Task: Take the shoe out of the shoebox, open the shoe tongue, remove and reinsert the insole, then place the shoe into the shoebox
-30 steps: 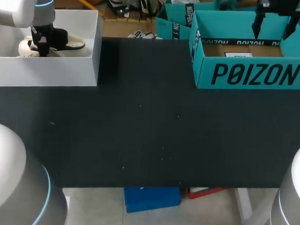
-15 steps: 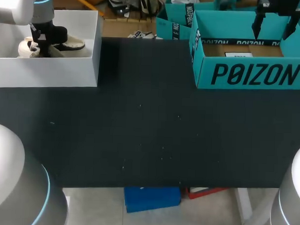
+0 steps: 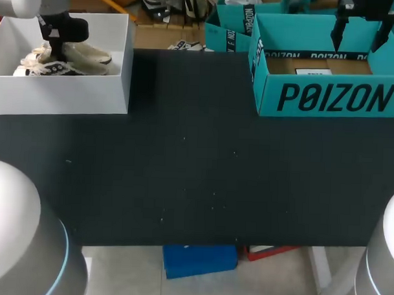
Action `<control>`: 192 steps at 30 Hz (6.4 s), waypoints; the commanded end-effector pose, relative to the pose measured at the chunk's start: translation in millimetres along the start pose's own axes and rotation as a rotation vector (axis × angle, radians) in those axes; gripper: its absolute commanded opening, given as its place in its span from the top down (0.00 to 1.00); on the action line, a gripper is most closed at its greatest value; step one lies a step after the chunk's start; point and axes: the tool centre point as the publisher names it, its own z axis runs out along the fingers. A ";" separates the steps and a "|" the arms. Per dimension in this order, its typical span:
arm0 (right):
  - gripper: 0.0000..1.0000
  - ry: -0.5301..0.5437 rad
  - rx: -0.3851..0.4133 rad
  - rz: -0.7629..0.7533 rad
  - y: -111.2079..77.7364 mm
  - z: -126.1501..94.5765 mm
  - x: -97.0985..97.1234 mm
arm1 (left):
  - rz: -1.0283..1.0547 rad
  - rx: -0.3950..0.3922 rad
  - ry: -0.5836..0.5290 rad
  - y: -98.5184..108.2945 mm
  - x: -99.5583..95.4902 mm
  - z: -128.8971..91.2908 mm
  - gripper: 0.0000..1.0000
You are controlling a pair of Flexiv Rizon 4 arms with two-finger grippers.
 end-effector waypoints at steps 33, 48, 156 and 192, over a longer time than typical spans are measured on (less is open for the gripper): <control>0.00 -0.001 0.000 0.000 0.1 -0.4 0.1 | -0.088 0.058 -0.168 -150.3 109.2 -219.7 1.00; 0.00 -0.001 0.000 0.000 0.1 -0.4 0.1 | -0.077 0.029 -0.105 -254.0 173.4 -182.8 1.00; 0.00 -0.001 0.000 0.000 0.1 -0.4 0.1 | 0.117 0.694 0.154 -185.3 257.3 -116.6 0.00; 0.00 -0.077 -0.109 -0.426 -59.4 -3.1 54.1 | 0.117 0.694 0.154 -185.3 257.3 -116.6 0.00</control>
